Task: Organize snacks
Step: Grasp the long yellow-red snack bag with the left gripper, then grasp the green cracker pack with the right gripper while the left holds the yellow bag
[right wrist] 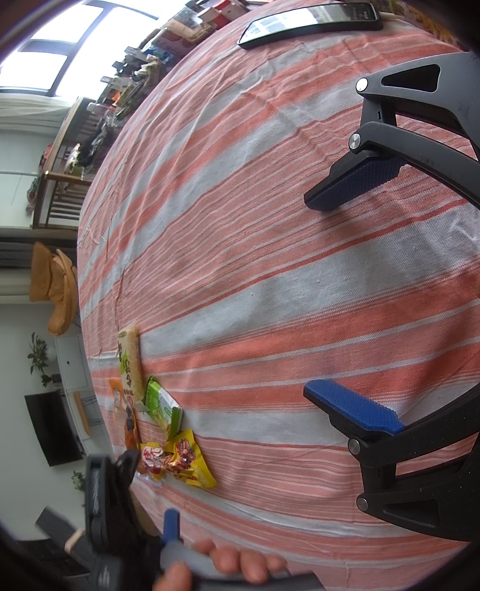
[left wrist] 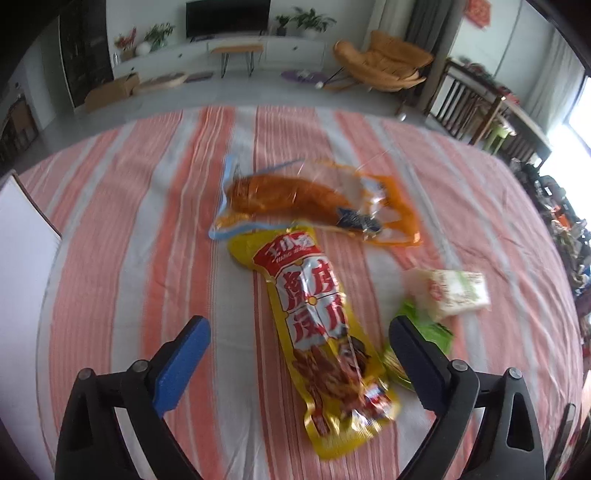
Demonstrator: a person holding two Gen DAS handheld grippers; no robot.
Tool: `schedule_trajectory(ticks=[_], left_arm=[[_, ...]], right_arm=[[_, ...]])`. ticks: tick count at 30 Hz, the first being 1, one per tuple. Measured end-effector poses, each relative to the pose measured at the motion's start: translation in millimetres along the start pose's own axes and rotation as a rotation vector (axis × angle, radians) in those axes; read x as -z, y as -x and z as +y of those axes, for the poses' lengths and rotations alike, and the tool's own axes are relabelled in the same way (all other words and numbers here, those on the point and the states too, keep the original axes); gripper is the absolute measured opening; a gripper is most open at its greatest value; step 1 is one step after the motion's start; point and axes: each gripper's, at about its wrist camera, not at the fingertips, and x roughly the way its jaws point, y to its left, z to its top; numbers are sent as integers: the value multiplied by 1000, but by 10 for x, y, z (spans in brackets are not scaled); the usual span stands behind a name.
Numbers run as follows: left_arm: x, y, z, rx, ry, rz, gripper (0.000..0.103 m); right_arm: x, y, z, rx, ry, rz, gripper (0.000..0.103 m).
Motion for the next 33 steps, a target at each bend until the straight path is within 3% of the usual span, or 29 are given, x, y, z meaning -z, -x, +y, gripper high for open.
schedule_trajectory(ticks=[3,5,6,7,11,20,24,27,33], left_arm=[[34,-123,-9,-20,-47,14,93],[59,-83,18,21,-71,-16,73],[73,-55,30,7,-90,-28,50],[81,-50,39,-28,-106,-20,47],[239,87,164,-9,-144,-4,47],[1220,682,436,-4,-243,47,48],[1419,805,452,21,-272,21,53],[1473,767,477,9,-275,7,85],[1471,699,557,-1,-242,-31,101]], right_arm=[[0,0,0,0,0,0,95],[1,1,0,1,0,0,95],[0,0,0,1,0,0,95],[0,1,0,1,0,0,95],[1,2,0,1,0,0,95],[2,1,0,1,0,0,95],[2,1,-1,1,0,0,95],[5,3,-1,1,-1,0,95],[3,4,-1,1,0,0,95]])
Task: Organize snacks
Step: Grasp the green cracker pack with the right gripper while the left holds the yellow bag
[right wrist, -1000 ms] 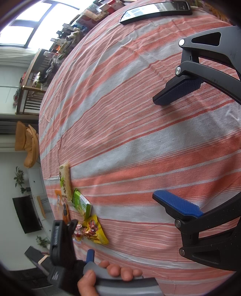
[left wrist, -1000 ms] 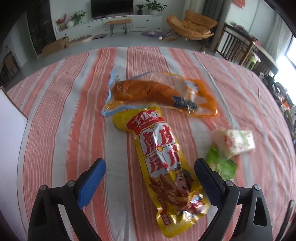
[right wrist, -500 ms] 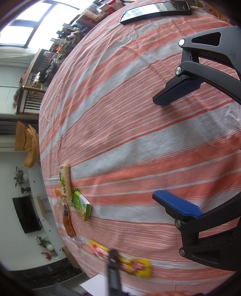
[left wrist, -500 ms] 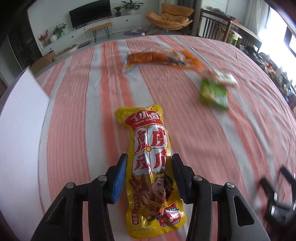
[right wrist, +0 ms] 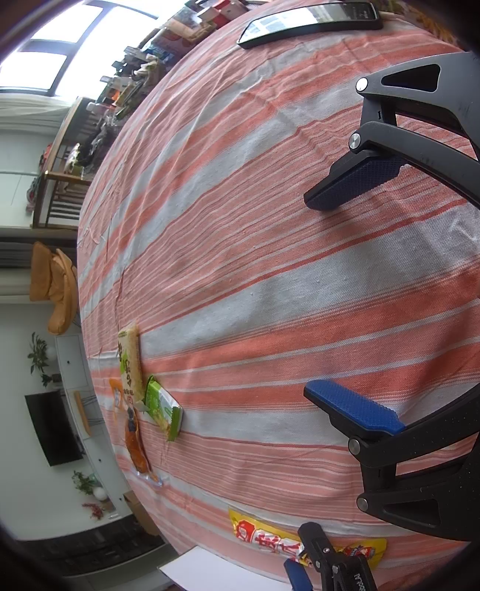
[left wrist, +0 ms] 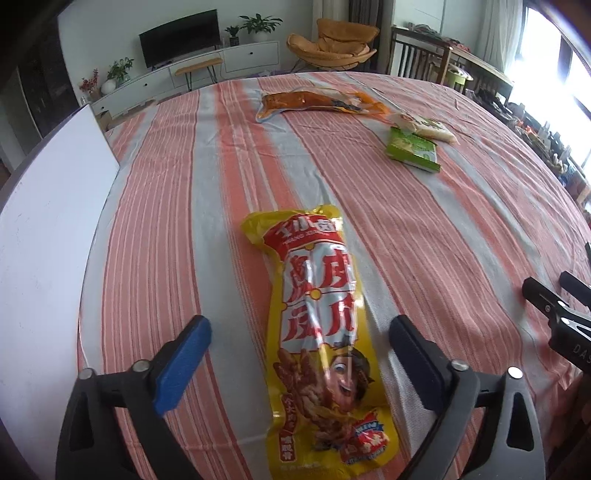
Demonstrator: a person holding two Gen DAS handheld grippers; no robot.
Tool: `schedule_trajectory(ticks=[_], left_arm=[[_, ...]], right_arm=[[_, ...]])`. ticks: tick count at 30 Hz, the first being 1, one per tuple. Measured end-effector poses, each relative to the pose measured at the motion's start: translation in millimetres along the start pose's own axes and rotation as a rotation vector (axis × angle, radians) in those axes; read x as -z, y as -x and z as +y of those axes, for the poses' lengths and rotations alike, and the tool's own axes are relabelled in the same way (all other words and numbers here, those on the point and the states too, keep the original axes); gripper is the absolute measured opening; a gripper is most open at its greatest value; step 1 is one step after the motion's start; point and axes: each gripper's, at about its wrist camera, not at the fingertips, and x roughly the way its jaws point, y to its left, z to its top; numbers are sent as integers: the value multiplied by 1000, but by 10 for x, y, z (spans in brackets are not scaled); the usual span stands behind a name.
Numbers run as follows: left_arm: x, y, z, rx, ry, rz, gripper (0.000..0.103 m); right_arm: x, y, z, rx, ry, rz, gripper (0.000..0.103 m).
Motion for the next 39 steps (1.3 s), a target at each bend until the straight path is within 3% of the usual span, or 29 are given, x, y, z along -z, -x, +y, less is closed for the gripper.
schedule_trajectory(ticks=[4,12,15,19,21,25,28,30,32,39], left_arm=[[58,1,90,-11,18,-48,103],[51,-11,95,-21,33,-62,103],[54,-9,93,-23,35,-63,103],[56,-5,92,-24,35,-64,103],[57,-5,92,-24,35,-64,103],[57,-3,92,-24,36,-64,103],[58,1,87,-24,36,-64,103],[59,-1,88,-24,36,-64,103],[58,-2,87,-24,37,-65,103],[55,-4,85,-24,37,-65,103]], right_arm=[[1,1,0,0,0,0,95],[-47,6,-10,-32,19,29,94],[-378,-38,7,-179,-63,52,94],[-1013,-312,359,-252,-112,104,94],[-1226,-535,622,-236,-108,156,93],[-1338,-943,1110,-103,-56,215,93],[-1284,-948,1317,7,24,122,92],[-1249,-912,1303,7,17,95,89],[-1202,-815,1272,4,35,54,57],[-857,-525,900,-35,58,26,57]])
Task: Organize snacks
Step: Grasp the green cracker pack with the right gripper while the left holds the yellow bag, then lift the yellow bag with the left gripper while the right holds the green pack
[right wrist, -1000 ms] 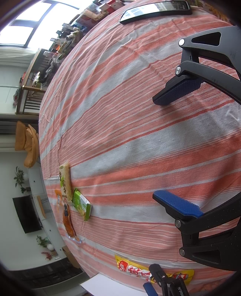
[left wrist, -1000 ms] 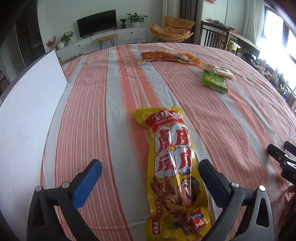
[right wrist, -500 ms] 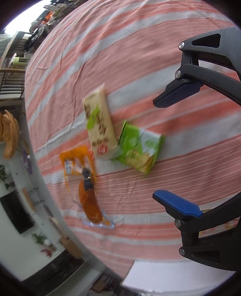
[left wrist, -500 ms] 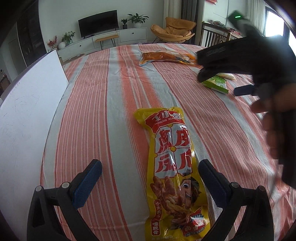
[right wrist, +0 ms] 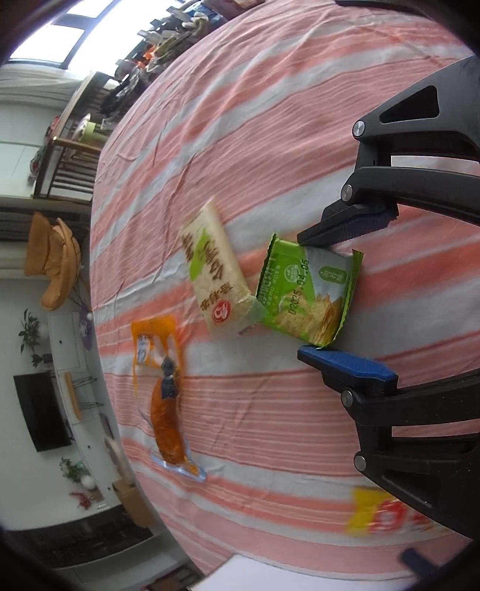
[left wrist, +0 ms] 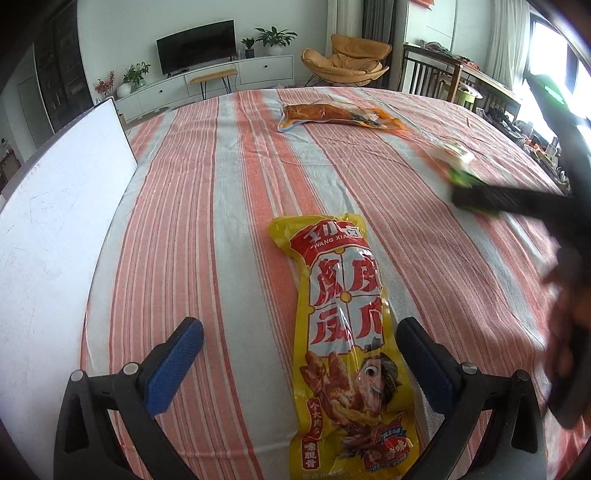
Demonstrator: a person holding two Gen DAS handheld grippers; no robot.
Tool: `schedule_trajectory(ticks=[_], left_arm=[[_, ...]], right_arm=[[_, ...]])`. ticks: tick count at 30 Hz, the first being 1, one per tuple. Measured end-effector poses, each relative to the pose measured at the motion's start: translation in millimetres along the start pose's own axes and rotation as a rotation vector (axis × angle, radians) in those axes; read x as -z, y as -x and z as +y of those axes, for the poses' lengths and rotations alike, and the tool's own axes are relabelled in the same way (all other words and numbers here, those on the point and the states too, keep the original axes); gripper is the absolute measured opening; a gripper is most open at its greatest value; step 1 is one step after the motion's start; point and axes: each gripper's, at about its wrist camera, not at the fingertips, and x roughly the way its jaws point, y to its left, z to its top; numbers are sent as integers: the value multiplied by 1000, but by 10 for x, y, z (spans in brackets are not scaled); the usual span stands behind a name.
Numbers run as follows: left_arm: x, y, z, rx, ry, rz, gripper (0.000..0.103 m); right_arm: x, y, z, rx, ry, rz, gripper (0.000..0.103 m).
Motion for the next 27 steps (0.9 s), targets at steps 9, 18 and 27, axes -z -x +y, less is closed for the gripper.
schedule_trajectory(ticks=[9,18,27], left_arm=[[0,1,2,0,0,0,103],[2,1,3,0,0,0,103],[7,3,3,0,0,0,103]], right_arm=[[669,465,-511,-28,-59,-38,57],[723,476,-469,4,-10,-49,70],[809,654,-789,-205,-174,-133,73]])
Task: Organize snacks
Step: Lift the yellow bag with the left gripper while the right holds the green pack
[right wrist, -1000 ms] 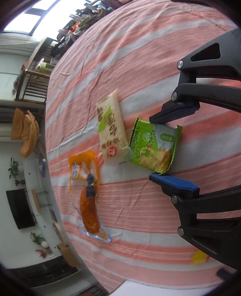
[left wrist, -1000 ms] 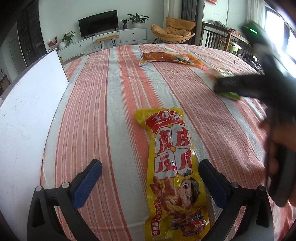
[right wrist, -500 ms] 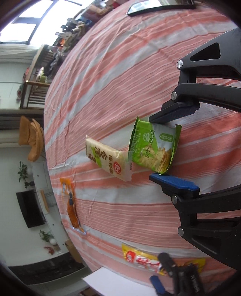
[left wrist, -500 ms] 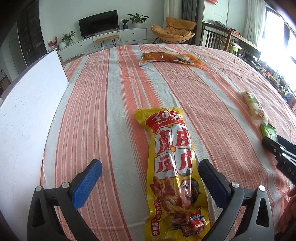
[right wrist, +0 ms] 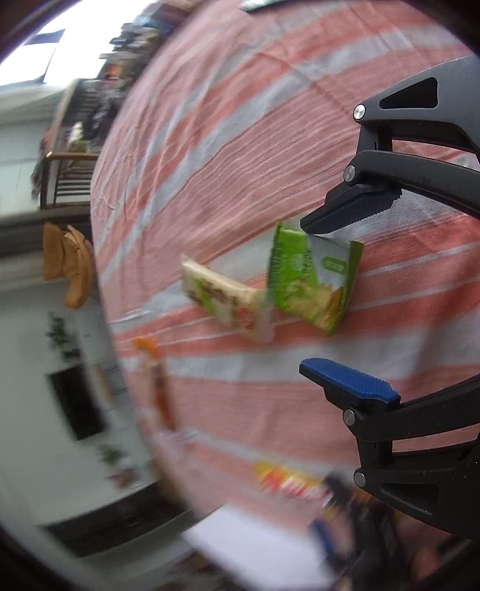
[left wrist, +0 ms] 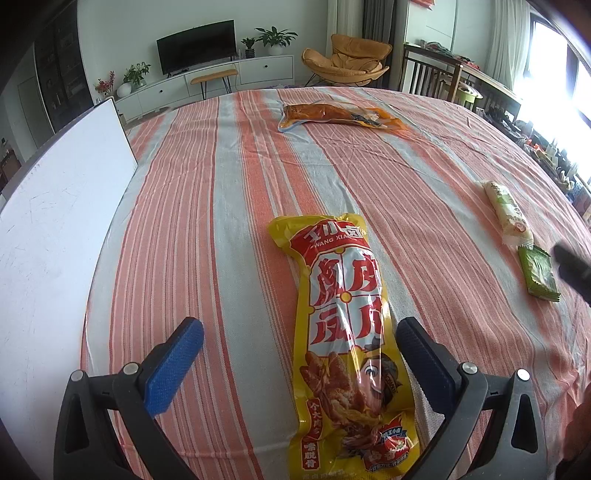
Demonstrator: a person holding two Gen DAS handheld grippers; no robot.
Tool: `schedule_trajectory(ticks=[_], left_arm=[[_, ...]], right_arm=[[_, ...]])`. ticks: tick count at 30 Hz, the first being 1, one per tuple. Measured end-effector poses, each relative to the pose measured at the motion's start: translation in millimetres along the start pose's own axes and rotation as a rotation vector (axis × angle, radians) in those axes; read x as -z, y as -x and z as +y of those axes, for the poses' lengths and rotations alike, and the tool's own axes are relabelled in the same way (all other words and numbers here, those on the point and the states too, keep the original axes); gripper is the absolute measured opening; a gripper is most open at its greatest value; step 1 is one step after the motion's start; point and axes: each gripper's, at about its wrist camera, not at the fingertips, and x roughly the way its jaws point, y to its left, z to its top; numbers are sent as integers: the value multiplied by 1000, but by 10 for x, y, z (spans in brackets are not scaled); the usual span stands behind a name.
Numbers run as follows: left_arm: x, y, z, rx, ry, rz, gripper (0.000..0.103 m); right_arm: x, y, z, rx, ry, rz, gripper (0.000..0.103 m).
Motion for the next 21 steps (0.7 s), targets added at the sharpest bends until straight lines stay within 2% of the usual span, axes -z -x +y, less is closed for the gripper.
schedule_trajectory(ticks=[1,2,3,5,7,9,12,14,15,16,17,19,21], left_arm=[[0,0,-1,0,0,0,103],[0,0,0,-1,0,0,103],[1,0,-1,-1,0,0,103],[-5,-3,-5,-4,0,5,103],[-30,-7,-11,-10,10,41,103],[-48,-10,-15,-10,14,80,103],[-34,4,-29,4,-11,109,101],[-6,59,-25,15,-20,86,89],[15,103,-37,21,-30,69,72],[38,155,-68,31,-48,43,60],[49,172,-100,10,-65,33,49],[72,181,-107,26,-52,37,49],[102,231,-79,51,-28,53,49]], right_arm=[[-31,96,-178,-80,-111,-45,73],[-48,159,-315,-110,-186,-78,73],[-59,201,-421,-84,-228,-101,73],[-79,185,-469,-30,-240,-86,74],[-104,111,-404,-38,-231,-33,74],[-160,82,-167,-43,-157,3,74],[-259,53,98,72,-7,48,74],[-308,9,43,99,-10,122,73],[-296,-26,-19,93,-30,170,73],[-267,-91,-92,97,-65,239,73],[-237,-131,-137,105,-95,268,73],[-198,-186,-103,136,-100,275,74],[-181,-277,47,204,-31,261,74]])
